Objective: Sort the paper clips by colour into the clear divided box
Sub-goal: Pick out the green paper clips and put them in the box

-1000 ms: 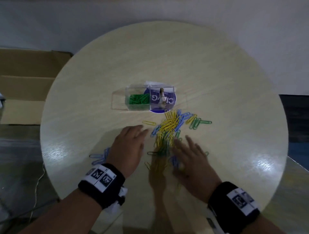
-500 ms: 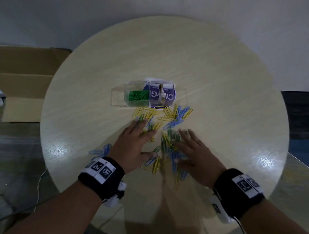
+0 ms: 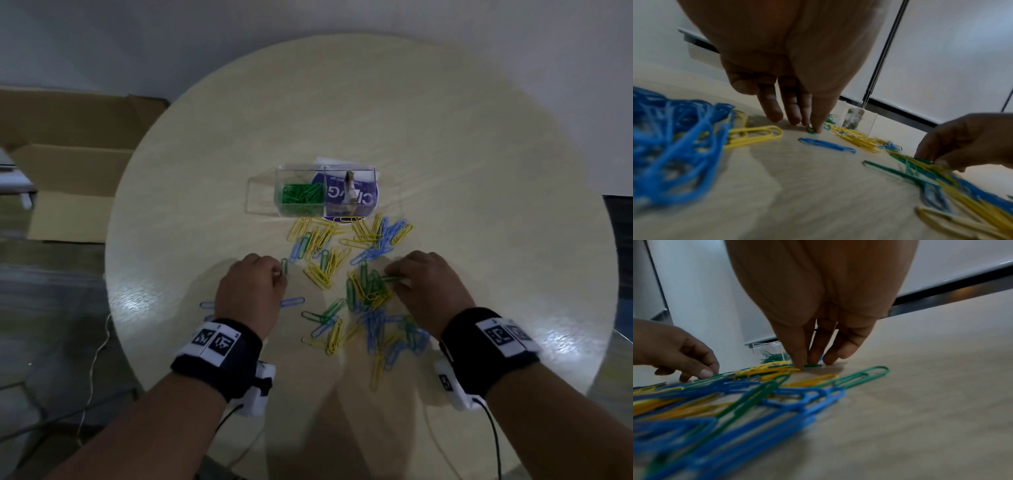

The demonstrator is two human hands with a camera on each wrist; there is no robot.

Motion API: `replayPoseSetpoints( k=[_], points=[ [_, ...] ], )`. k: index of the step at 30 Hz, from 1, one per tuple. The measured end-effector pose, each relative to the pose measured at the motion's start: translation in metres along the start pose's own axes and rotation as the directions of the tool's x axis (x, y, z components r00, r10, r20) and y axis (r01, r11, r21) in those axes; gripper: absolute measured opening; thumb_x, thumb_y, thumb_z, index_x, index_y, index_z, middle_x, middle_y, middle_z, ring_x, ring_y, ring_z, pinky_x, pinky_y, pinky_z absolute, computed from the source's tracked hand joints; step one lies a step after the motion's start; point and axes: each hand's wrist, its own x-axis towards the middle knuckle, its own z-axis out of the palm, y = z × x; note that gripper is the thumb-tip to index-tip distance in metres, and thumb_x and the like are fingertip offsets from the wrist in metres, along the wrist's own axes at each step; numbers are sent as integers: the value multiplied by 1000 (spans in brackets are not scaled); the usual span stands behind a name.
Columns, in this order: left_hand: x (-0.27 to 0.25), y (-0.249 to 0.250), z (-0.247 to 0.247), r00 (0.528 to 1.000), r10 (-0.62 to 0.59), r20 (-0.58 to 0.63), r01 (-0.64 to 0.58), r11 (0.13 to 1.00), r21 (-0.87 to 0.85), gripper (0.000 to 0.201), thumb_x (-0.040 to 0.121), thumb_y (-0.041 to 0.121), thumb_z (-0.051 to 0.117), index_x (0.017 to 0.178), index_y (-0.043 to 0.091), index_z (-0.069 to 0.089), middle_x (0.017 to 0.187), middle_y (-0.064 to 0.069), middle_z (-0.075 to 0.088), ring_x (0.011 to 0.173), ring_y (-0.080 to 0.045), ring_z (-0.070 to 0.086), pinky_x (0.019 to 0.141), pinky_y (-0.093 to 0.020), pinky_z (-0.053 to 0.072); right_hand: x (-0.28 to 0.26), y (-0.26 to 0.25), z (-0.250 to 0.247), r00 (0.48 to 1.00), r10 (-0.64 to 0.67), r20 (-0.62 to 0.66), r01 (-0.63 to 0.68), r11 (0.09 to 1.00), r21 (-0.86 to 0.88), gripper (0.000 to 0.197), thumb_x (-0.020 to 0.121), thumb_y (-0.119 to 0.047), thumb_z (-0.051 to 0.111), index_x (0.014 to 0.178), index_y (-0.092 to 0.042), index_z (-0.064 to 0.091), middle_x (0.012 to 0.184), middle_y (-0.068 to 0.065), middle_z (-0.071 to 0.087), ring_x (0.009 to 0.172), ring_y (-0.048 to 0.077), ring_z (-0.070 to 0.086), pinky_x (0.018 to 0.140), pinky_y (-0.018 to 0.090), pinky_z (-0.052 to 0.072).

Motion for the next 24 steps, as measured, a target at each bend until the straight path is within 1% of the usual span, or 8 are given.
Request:
replayPoseSetpoints(
  k=[5,8,11,14,17,19,22,24],
  points=[
    [10,6,-5,995,-36,96,40,998,-49,4,79,13,65,79,15,68,84,-12,62,83,-36,59,78,-41,50,4,9,-4,966,241,92,-244,969,24,18,76,-8,59,89,-15,69,90,14,67,88,35,60,76,32,43],
    [9,7,-13,995,13,100,-11,1000,-17,6,78,13,64,84,14,67,83,-10,67,84,-35,61,75,-40,50,3,12,-7,951,286,116,-297,951,89,14,74,-8,60,83,-16,66,89,11,62,87,33,59,71,29,38],
    [9,14,-14,979,201,26,-201,980,10,24,82,8,60,105,12,68,87,-10,64,85,-36,58,74,-42,50,5,0,-12,979,200,23,-201,963,178,13,73,-5,65,80,-16,63,86,6,55,76,27,57,65,27,36],
    [18,19,-10,944,329,15,-327,933,148,37,83,11,51,116,16,66,91,-9,56,83,-36,52,66,-42,49,14,-20,-11,1000,23,-10,-21,979,205,15,74,-5,65,83,-16,61,90,4,62,79,25,58,70,30,41],
    [23,11,-9,946,316,68,-323,914,246,41,78,14,53,117,23,65,90,-5,55,83,-34,50,63,-40,48,29,-42,-1,985,-152,79,134,971,197,27,75,-3,62,100,-13,63,109,0,66,94,19,57,83,24,39],
    [21,5,-11,943,312,115,-332,898,288,42,77,14,59,118,26,64,90,-3,54,84,-32,50,64,-39,47,39,-53,8,962,-224,156,203,969,140,33,77,-4,59,109,-11,61,117,-2,64,96,20,51,84,24,35],
    [13,-4,-18,947,296,123,-320,900,296,39,79,13,62,116,26,66,89,-2,54,85,-31,50,66,-39,45,52,-59,19,946,-186,267,178,983,52,33,79,-8,51,111,-16,54,103,3,65,91,31,51,79,42,43],
    [9,-9,-23,956,279,95,-294,928,230,35,83,11,59,115,24,67,88,-4,54,85,-32,49,67,-40,45,60,-56,22,951,-125,282,102,990,93,31,79,-9,50,108,-19,51,96,5,64,86,32,52,73,43,46]
  ],
)
